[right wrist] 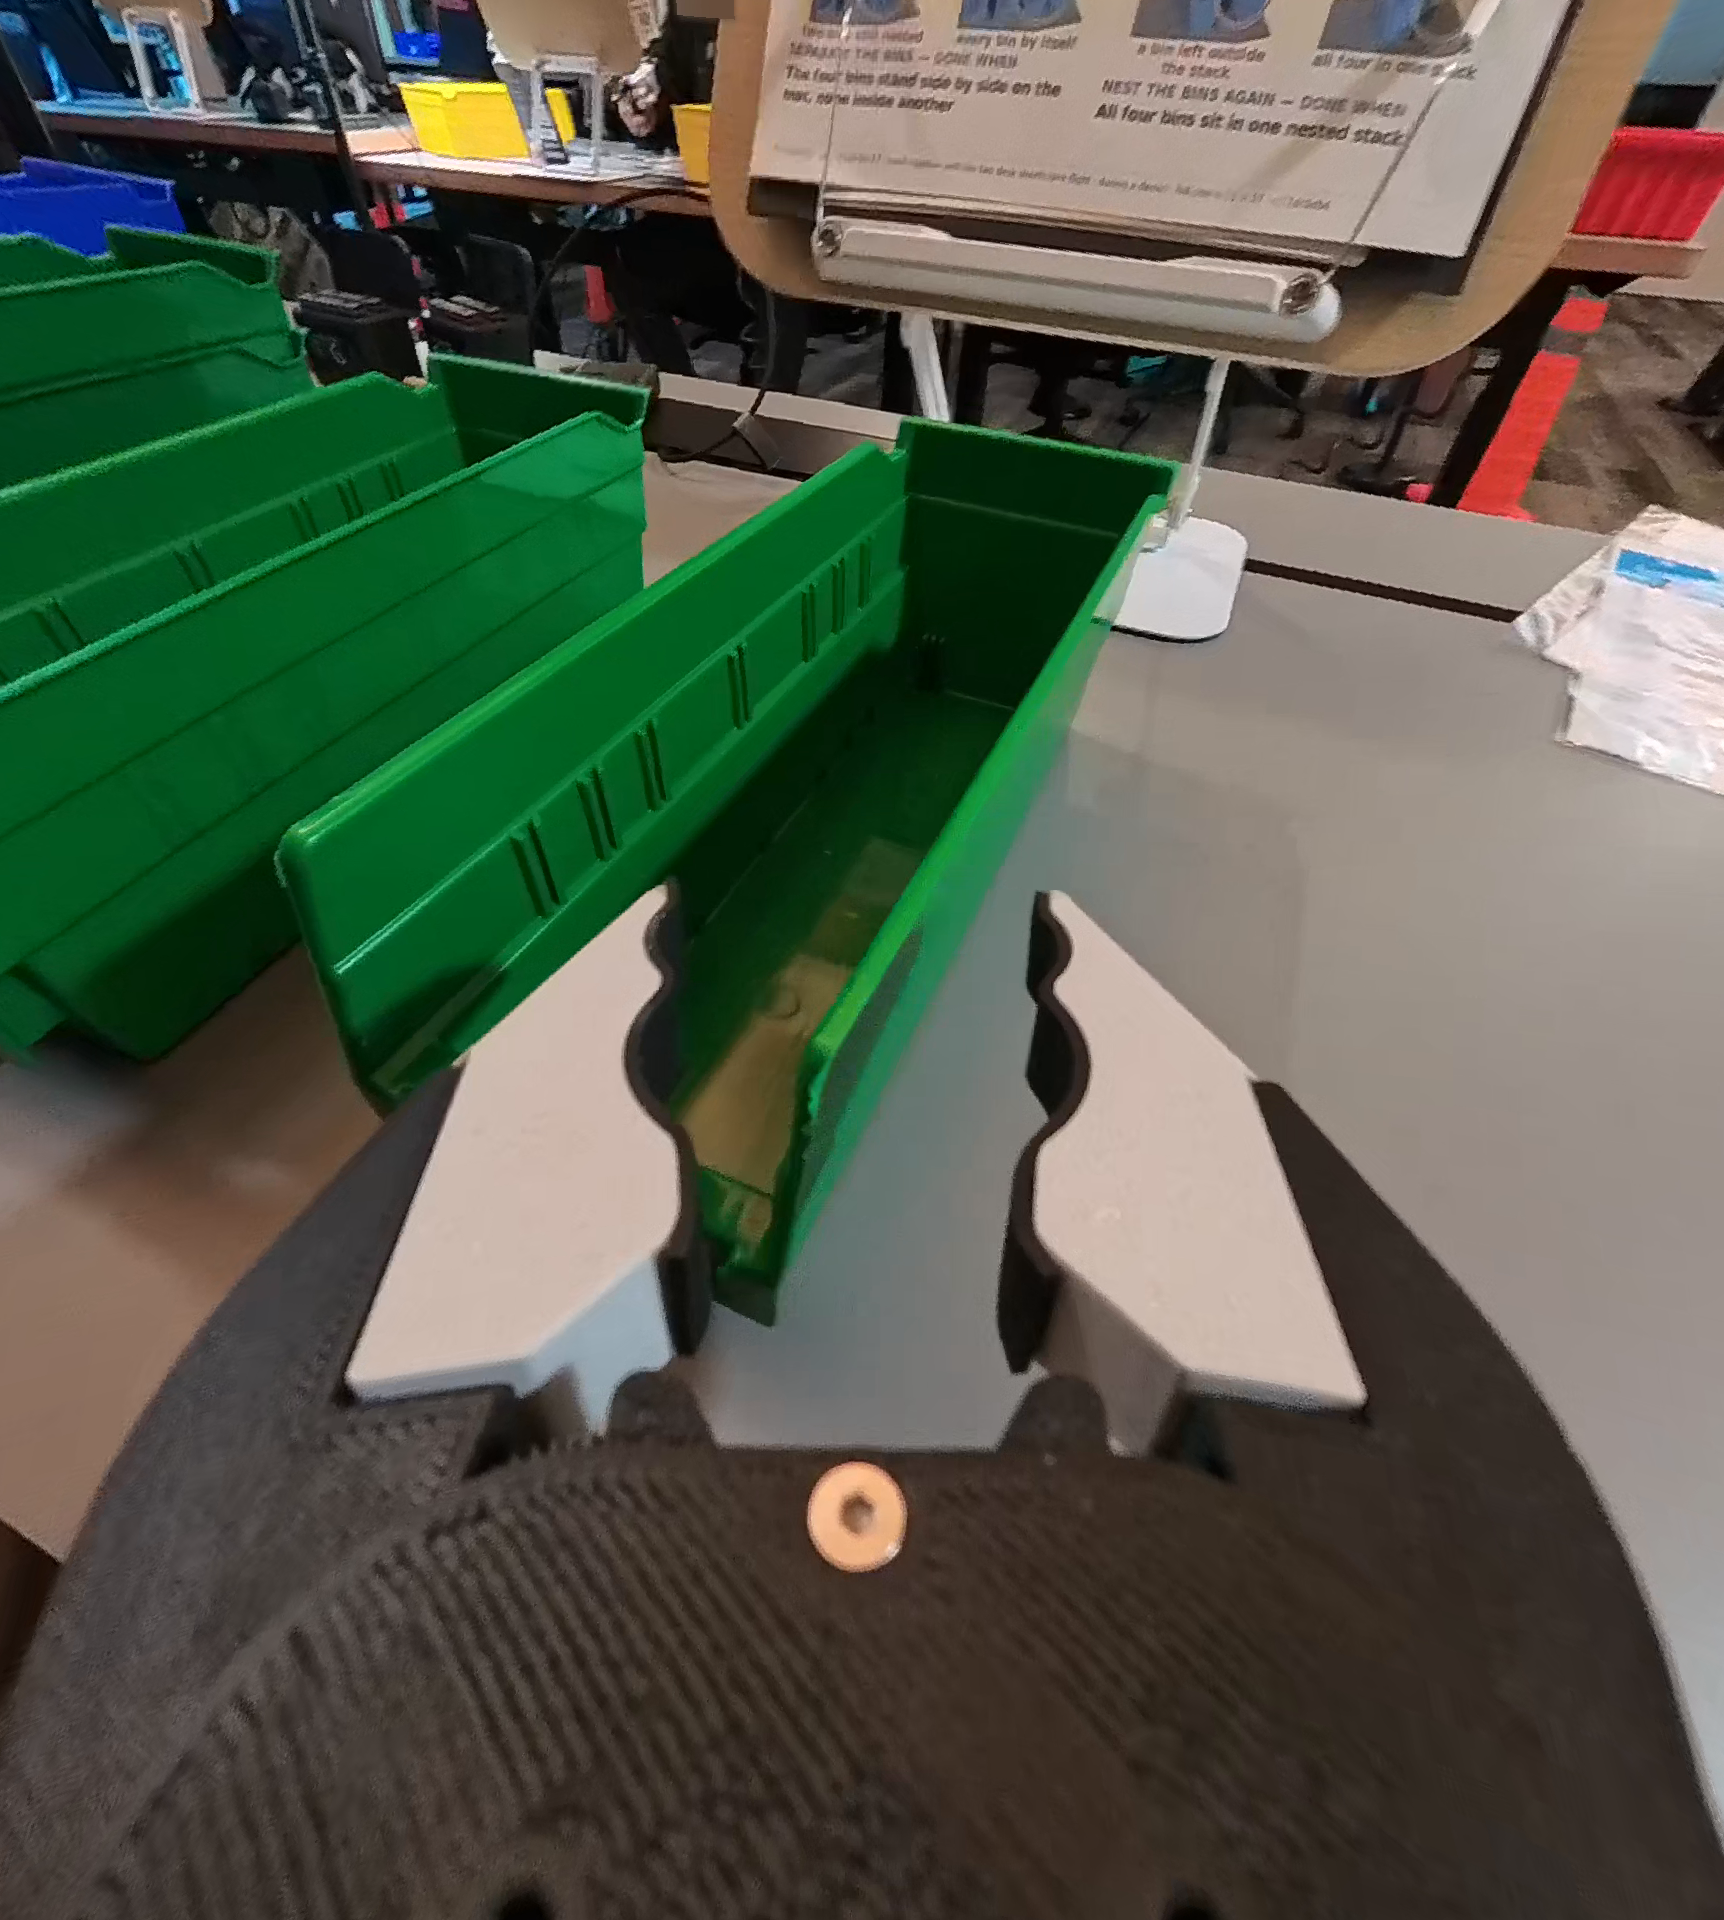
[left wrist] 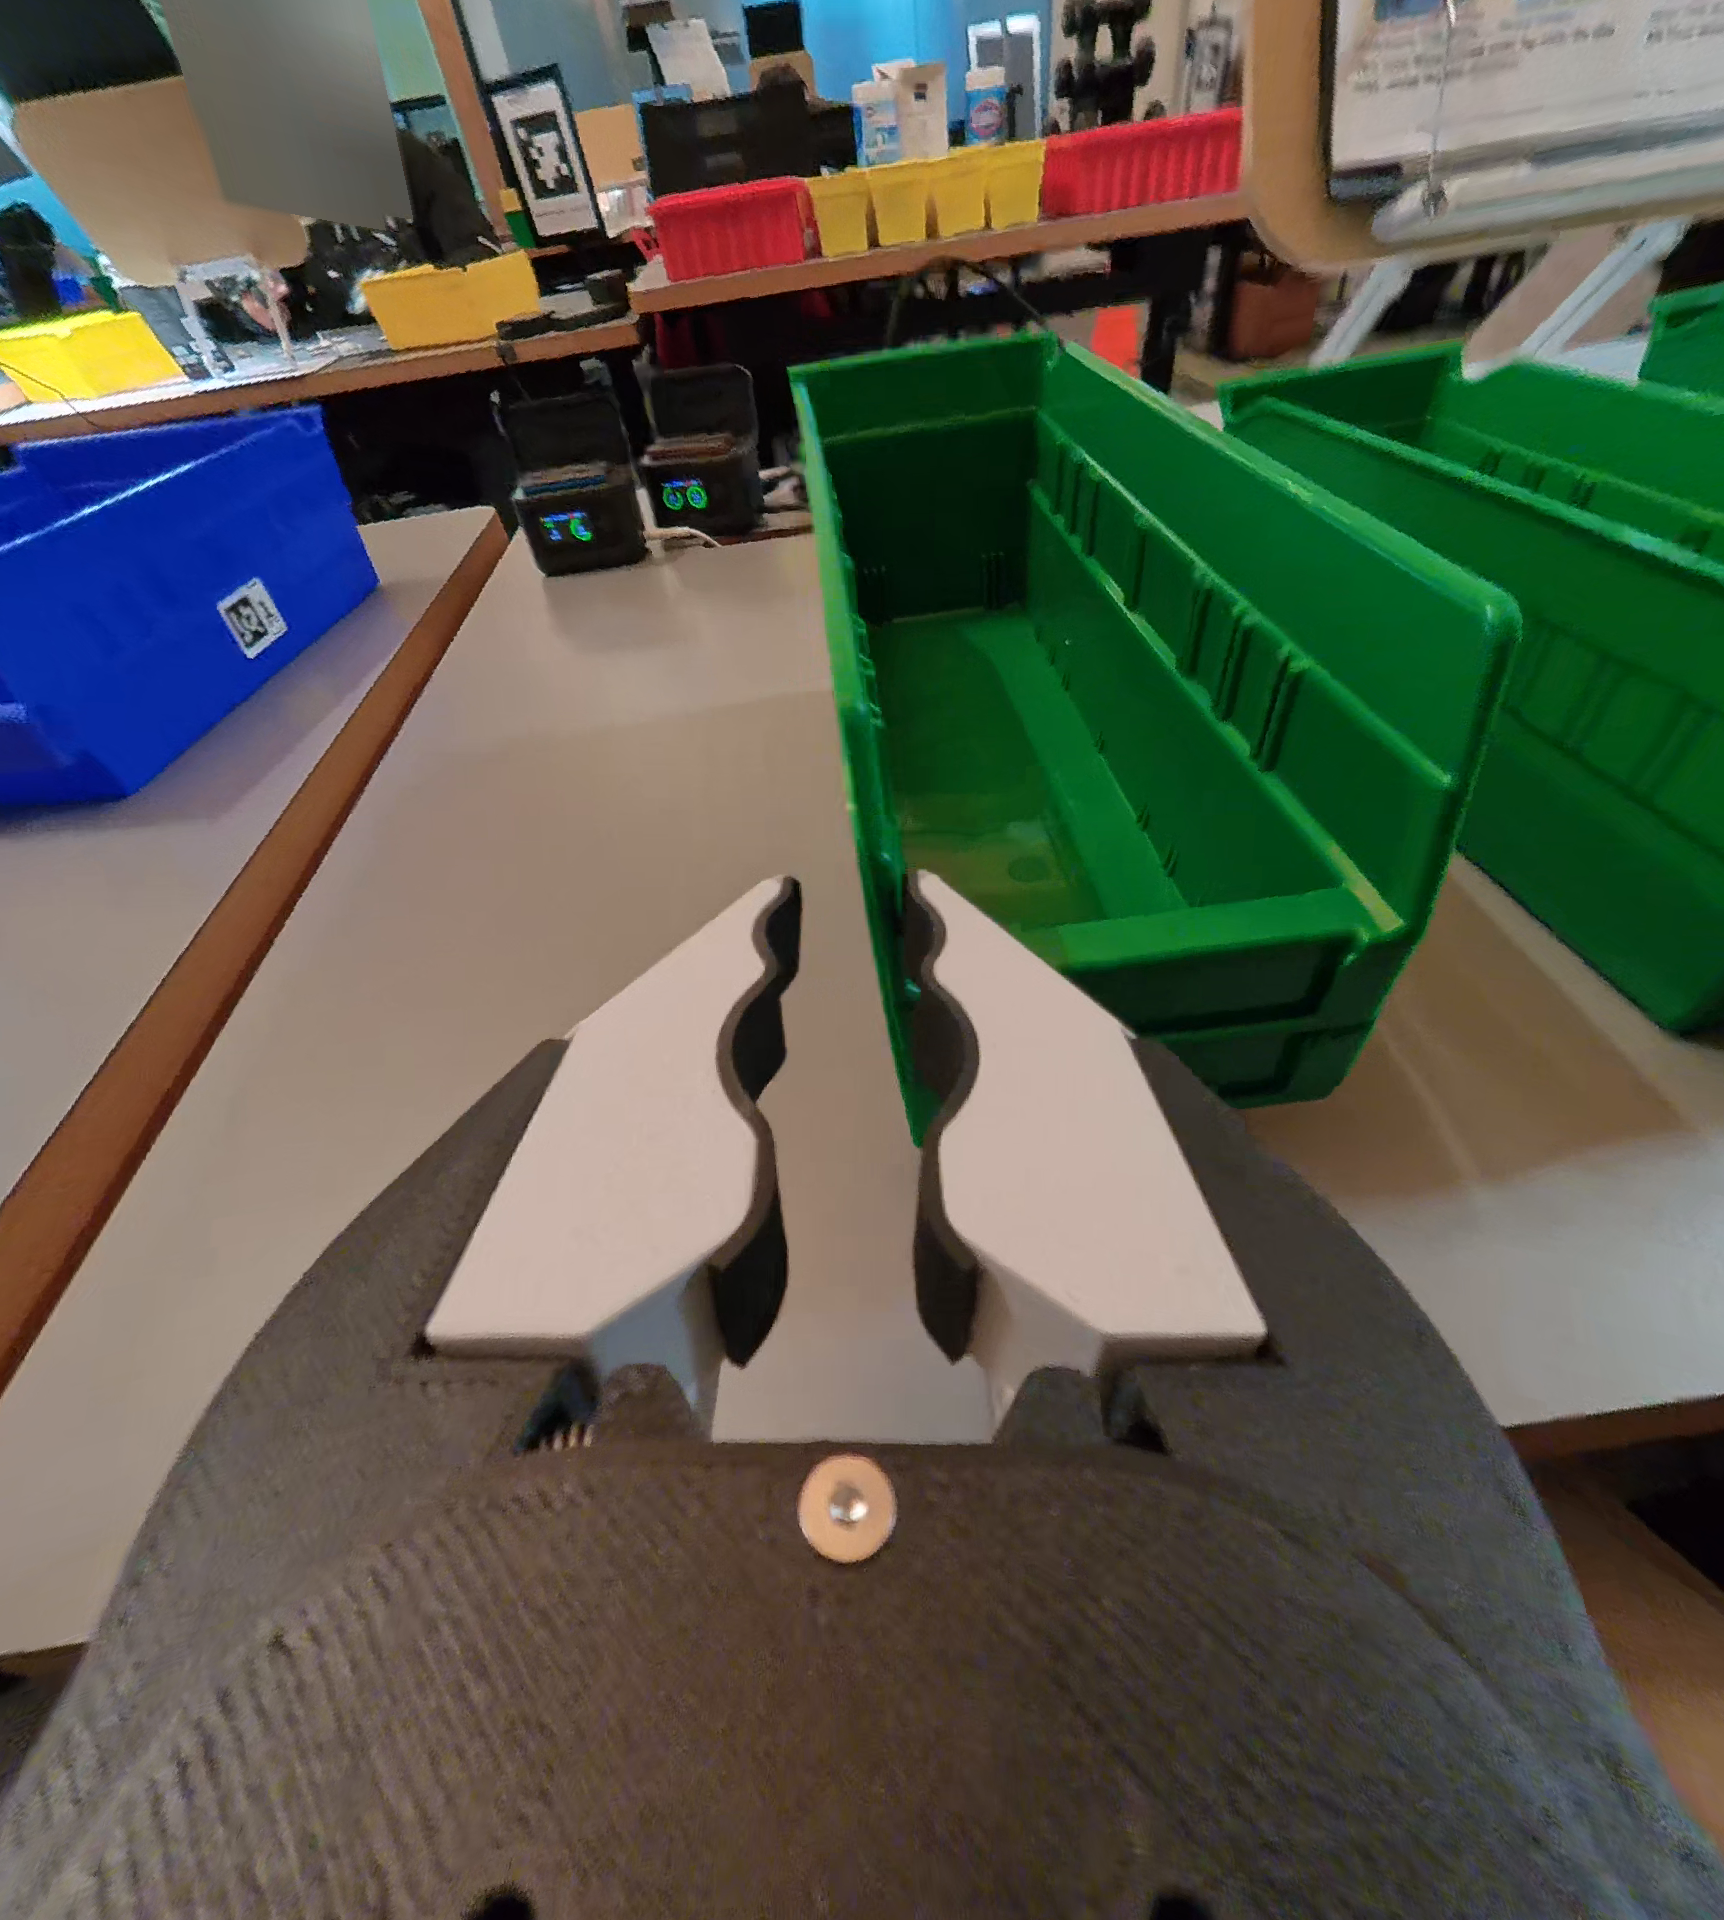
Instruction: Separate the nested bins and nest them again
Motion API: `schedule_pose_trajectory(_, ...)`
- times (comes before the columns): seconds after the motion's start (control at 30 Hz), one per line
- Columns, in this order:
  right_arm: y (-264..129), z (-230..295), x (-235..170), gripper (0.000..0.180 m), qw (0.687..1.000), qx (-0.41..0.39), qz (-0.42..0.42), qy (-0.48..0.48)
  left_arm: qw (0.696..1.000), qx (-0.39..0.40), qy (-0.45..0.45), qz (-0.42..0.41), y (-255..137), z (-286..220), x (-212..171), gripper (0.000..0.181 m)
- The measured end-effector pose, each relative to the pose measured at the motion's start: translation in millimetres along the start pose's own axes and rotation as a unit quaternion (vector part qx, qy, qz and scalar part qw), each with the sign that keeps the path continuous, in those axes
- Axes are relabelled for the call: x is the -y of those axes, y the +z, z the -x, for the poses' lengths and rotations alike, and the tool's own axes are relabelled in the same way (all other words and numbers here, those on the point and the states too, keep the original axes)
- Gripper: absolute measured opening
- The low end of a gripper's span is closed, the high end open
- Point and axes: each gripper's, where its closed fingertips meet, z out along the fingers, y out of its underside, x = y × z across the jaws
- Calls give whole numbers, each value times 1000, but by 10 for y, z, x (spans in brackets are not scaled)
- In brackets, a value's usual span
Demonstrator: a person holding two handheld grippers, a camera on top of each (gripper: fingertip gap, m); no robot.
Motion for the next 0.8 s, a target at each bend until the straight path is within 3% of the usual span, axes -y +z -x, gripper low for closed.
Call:
schedule_pose_trajectory(0.07, -44, -49, 42, 66, 1000, -7, -10, 15, 998, -9, -52, -23, -66, 49, 149, 30)
schedule_pose_trajectory(0.2, -217, -103, 33, 65, 1000, -10, -12, 12, 980, -96, -170, -38, -119, -22, 636, 74)
schedule_pose_trajectory(0.27, -348, -102, 41, 64, 1000, -11, -22, 6, 975, -127, -179, 19, 27, -111, 780, 94)
schedule_pose_trajectory(0.37, -523, -73, 53, 62, 999, -15, -36, -17, 964, -143, -138, 175, 391, -302, 803, 123)
schedule_pose_trajectory(0.5, -638, 49, 62, 59, 998, 2, -46, -37, 943, -128, -75, 299, 991, -455, 903, 130)
schedule_pose_trajectory(0.63, -688, 131, 148, 59, 997, 27, -63, -40, 919, -44, -22, 392, 1608, -265, 815, 134)
schedule_pose_trajectory(0.8, -750, 44, 158, 59, 997, 34, -70, -16, 868, -32, -37, 494, 1820, -287, 585, 138)
